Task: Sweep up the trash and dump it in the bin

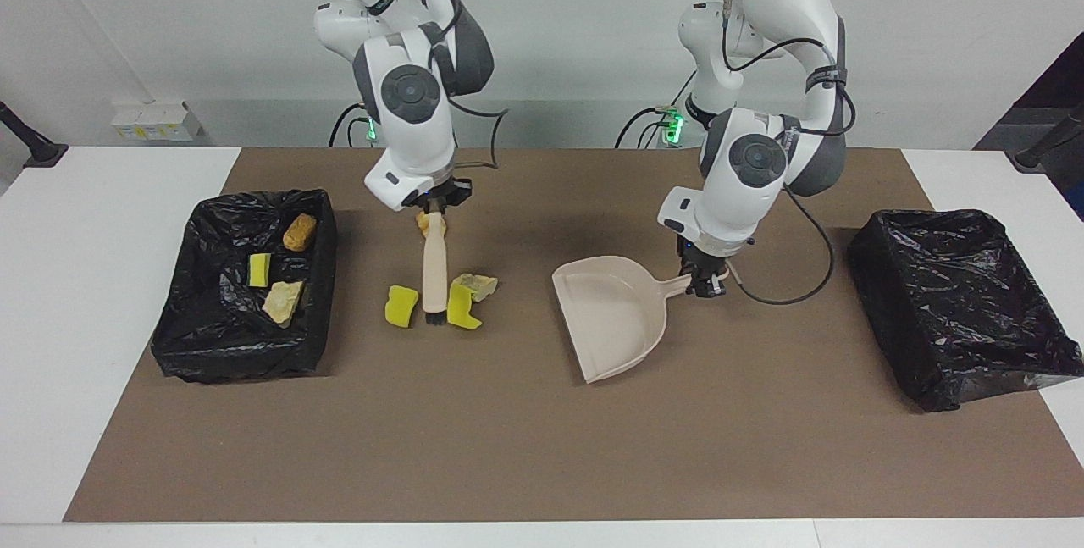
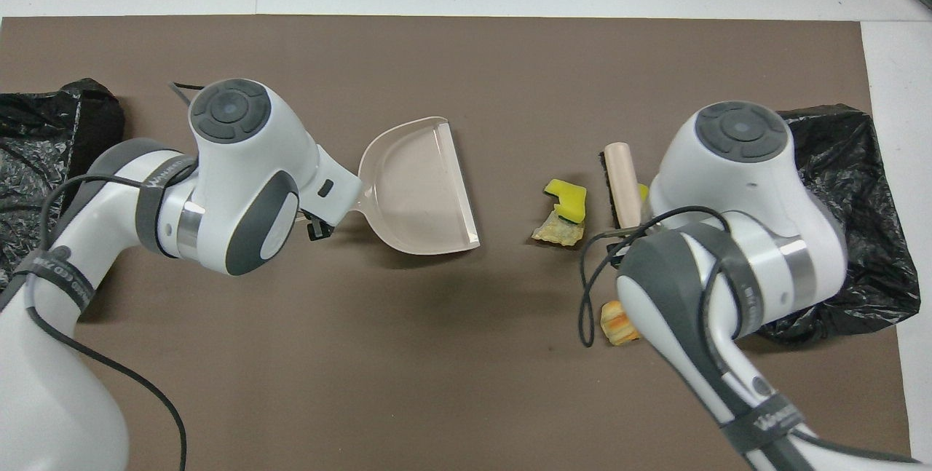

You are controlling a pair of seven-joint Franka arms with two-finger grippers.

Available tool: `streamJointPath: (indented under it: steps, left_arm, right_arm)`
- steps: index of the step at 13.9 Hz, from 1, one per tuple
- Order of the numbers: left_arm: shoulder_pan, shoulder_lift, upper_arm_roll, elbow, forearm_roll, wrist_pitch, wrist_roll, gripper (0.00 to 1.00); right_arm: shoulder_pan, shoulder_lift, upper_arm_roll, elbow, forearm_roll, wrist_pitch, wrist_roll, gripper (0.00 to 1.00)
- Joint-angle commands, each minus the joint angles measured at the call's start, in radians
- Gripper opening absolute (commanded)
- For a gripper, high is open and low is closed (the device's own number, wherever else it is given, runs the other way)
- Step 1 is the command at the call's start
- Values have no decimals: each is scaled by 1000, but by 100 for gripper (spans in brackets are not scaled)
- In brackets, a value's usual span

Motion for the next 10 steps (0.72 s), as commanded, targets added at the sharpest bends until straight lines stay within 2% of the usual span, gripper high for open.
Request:
streamJointPath:
  steps: [1, 4, 6, 10]
  left_arm:
    - [-66, -70, 19, -76, -5, 6, -52, 0]
    - [-106, -66, 19, -82, 2, 12, -111, 0]
    - [-112, -70, 19, -88, 5, 0, -124, 0]
    - [-119, -113, 19, -182, 41, 38, -124, 0]
  right_arm:
    - [-144, 2, 17, -36, -75, 19, -207, 0]
    - [-190, 34, 15, -78, -115, 110, -208, 0]
    - [-186, 62, 15, -89, -115, 156, -200, 0]
    - [-85, 80, 23, -89, -63, 172, -101, 0]
